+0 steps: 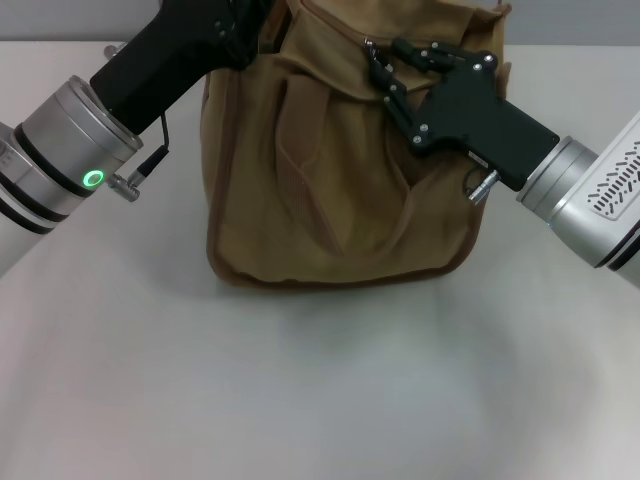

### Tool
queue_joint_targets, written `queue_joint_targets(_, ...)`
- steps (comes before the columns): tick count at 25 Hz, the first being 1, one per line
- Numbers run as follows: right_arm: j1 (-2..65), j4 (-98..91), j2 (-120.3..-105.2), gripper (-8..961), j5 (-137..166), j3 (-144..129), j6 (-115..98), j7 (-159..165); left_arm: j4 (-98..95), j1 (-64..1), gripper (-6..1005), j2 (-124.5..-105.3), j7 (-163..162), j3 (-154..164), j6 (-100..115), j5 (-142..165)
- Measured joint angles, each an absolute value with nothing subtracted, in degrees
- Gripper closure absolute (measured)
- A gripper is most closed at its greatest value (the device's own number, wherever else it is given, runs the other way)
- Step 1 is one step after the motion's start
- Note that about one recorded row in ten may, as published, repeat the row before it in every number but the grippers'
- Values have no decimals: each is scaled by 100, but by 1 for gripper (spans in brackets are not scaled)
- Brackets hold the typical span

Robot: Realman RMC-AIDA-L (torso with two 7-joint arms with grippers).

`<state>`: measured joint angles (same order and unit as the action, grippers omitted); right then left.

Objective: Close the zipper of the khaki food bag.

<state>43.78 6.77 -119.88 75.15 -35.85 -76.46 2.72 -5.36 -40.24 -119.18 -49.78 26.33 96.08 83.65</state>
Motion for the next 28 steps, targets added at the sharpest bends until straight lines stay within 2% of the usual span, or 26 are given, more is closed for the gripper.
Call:
queue_joint_targets(7,4377,660,-11988,699,7490,-3582,-7624,272,-536,-4035,975,-11918,-4975,2628,9605,8360)
queue_joint_targets(18,4396,642,-11988,692,7471,-3568,-7601,272,-526,-4020,975,-11918,-4974,2629,9605,8357)
queue_joint_targets(28,4576,674,-11988,755,7489,-3568,-7360,272,-475,-4009,975,-11918,-4980,2690,9705,8382)
